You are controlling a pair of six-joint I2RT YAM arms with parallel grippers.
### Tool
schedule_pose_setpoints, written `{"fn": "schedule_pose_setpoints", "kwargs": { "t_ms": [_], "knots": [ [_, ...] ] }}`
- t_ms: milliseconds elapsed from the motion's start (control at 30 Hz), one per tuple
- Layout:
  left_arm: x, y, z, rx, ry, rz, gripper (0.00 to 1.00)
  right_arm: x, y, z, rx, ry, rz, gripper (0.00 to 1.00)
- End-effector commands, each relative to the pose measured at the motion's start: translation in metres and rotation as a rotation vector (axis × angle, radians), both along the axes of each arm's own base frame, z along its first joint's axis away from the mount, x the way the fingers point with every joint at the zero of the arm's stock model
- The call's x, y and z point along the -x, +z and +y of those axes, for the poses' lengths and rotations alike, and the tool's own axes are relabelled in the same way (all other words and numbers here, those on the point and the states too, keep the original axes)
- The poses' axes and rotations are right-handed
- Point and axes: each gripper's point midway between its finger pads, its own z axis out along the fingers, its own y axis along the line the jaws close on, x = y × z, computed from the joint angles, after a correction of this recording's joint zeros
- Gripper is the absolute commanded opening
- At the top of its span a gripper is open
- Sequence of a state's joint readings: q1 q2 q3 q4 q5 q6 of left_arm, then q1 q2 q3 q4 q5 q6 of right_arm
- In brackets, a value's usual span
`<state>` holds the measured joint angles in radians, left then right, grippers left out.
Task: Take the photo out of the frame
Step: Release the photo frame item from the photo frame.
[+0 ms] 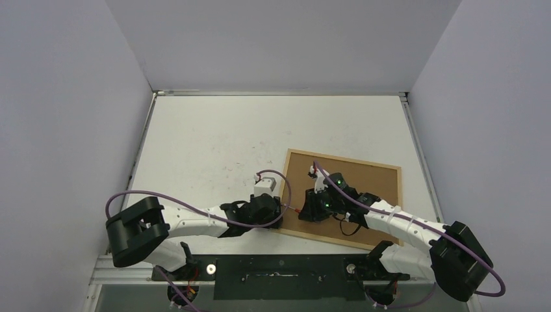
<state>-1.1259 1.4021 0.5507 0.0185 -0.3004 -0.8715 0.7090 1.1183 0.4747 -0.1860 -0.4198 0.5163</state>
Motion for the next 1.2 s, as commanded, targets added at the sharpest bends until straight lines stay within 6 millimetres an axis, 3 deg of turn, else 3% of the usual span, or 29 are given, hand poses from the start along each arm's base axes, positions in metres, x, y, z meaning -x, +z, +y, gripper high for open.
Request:
{"fn": "schedule_pose_setpoints", "kwargs": {
  "t_ms": [0,233,300,400,600,1167],
  "knots": [
    [0.014,-0.036,0.027,-0.203,0.015,0.045,0.43,-0.022,0.015,0.002,-0.065,-0.02,-0.067,0.0],
    [0.038,-0.062,0.037,-0.241,0.03,0.098,0.19,-0.021,0.019,0.005,-0.109,0.036,-0.024,0.0],
    [0.044,-0.065,0.041,-0.243,0.041,0.103,0.17,-0.016,0.019,0.004,-0.108,0.049,-0.011,0.0],
    [0.047,-0.064,0.045,-0.222,0.052,0.096,0.17,-0.011,0.022,-0.001,-0.087,0.053,0.001,0.0],
    [0.049,-0.059,0.061,-0.244,0.047,0.081,0.04,-0.006,0.032,-0.008,-0.055,0.06,-0.012,0.0],
    [0.057,-0.054,0.101,-0.161,0.09,0.056,0.0,0.009,0.029,0.031,-0.037,0.264,-0.084,0.0]
  ]
}}
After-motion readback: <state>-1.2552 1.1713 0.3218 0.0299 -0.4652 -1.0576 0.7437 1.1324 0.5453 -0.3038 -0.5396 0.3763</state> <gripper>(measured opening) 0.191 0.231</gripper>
